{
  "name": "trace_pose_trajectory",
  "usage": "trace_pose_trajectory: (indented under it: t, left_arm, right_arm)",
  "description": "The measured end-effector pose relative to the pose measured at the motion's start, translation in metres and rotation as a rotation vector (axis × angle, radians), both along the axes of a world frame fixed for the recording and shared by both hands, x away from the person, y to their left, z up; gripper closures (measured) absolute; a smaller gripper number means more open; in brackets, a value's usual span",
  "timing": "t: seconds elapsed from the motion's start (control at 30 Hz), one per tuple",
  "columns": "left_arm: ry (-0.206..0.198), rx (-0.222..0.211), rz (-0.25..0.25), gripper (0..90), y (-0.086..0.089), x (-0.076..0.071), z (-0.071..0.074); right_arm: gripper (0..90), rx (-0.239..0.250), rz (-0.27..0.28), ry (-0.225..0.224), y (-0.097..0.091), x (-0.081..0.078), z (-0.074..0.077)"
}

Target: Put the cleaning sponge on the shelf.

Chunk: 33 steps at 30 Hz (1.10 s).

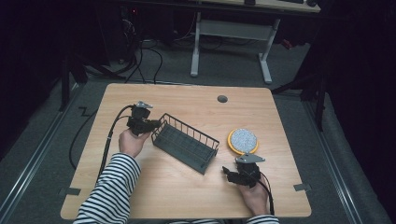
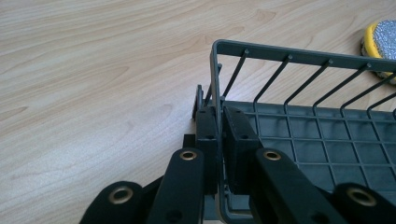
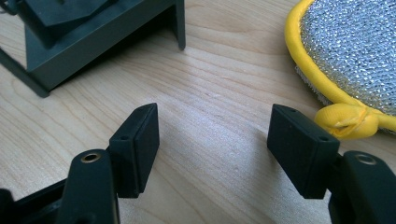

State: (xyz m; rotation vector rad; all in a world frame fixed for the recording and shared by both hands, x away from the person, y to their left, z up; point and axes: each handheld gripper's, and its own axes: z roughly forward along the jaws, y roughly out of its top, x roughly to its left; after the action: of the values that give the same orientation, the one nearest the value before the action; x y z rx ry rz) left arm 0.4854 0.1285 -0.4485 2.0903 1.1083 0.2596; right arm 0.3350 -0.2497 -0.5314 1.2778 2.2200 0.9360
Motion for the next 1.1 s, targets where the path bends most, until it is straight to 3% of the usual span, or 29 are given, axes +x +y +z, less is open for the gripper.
trace_pose_trajectory:
  t: [0.1, 0.2, 0.4, 0.6, 0.8, 0.87, 1.0, 1.1]
  left_arm:
    - [-0.003, 0.016, -0.007, 85.6, -0.002, -0.004, 0.001]
    - [-0.004, -0.004, -0.014, 85.6, -0.004, -0.008, -0.001]
    - [-0.005, 0.005, -0.014, 85.5, -0.007, -0.014, 0.0]
    - [-0.006, -0.013, -0.008, 84.8, -0.006, -0.014, -0.001]
    - [-0.006, -0.043, 0.006, 70.2, -0.003, -0.015, 0.003]
    - [-0.008, -0.045, 0.01, 60.3, -0.002, -0.015, 0.004]
    - [-0.041, -0.02, 0.03, 41.5, 0.002, -0.018, 0.007]
    - [-0.063, -0.041, 0.057, 35.1, 0.008, -0.022, 0.01]
  right_arm:
    - [34.1, 0.0, -0.001, 0.001, 0.0, 0.0, 0.0]
    - [33.7, -0.001, 0.003, 0.002, 0.0, -0.001, 0.0]
    - [33.7, -0.003, 0.007, 0.0, 0.0, -0.001, 0.0]
    - [33.8, -0.002, 0.014, -0.001, 0.0, -0.001, 0.0]
    - [33.8, -0.003, 0.014, 0.0, 0.001, -0.001, 0.0]
    - [33.8, -0.003, 0.015, -0.001, 0.001, -0.001, 0.0]
    - [33.8, -0.003, 0.016, -0.001, 0.001, -0.001, 0.0]
    - [33.8, -0.003, 0.016, -0.001, 0.001, -0.001, 0.0]
